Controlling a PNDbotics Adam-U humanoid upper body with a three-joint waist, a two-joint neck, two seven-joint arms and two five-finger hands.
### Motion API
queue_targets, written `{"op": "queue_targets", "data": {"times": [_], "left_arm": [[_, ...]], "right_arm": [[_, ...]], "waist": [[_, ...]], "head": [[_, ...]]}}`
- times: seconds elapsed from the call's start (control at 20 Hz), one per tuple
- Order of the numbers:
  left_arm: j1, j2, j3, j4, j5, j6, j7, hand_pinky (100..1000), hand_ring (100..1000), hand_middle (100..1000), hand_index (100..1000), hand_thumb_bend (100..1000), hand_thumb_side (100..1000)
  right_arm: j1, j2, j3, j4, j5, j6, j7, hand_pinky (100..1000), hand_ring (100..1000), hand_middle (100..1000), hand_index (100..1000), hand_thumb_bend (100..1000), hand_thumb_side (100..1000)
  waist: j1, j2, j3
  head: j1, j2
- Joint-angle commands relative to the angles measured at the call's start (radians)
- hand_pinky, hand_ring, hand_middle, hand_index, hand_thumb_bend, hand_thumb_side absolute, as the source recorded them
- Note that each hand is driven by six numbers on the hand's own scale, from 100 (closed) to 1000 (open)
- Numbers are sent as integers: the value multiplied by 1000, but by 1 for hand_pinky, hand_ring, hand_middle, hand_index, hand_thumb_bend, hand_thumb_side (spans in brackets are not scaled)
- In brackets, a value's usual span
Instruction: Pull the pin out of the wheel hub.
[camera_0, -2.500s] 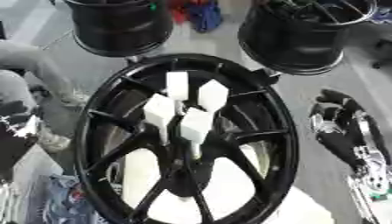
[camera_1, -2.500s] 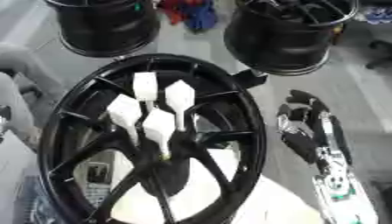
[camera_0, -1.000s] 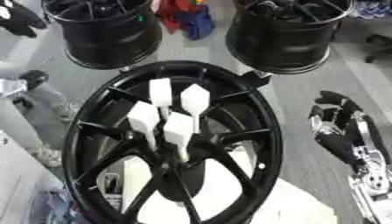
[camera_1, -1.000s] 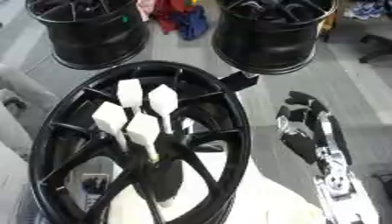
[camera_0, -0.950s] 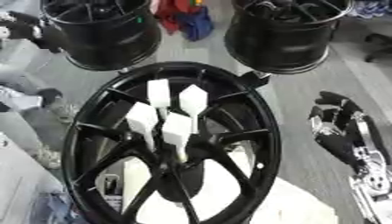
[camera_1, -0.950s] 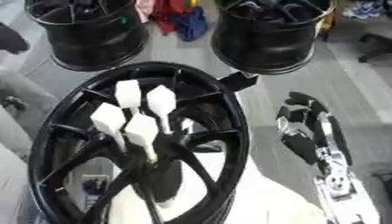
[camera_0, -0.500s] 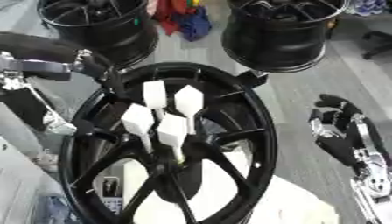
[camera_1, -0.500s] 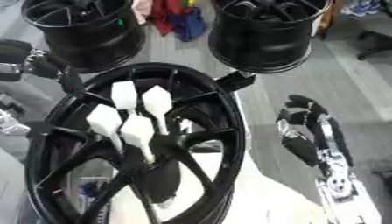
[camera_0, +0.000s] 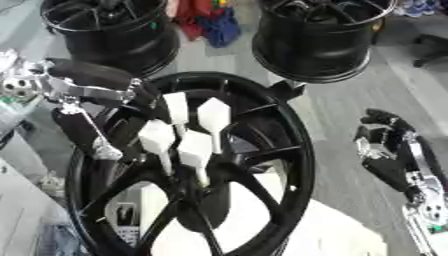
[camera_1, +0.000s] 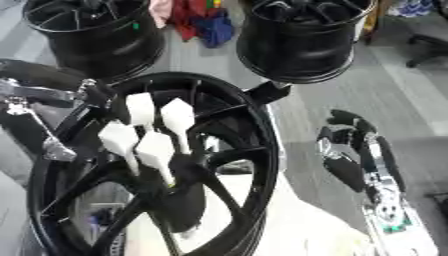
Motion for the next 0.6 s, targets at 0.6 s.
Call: {"op": "queue_targets", "data": {"times": [0.6], "left_arm": [[-11,-11,-20,45,-62,-79,-39,738,698,745,831,279,161]], "right_arm": [[-8,-18,-2,-11,4,-1,7,675,599,696,808,100,255]], "waist": [[-4,-11,-4]], "head": [[2,5]]}}
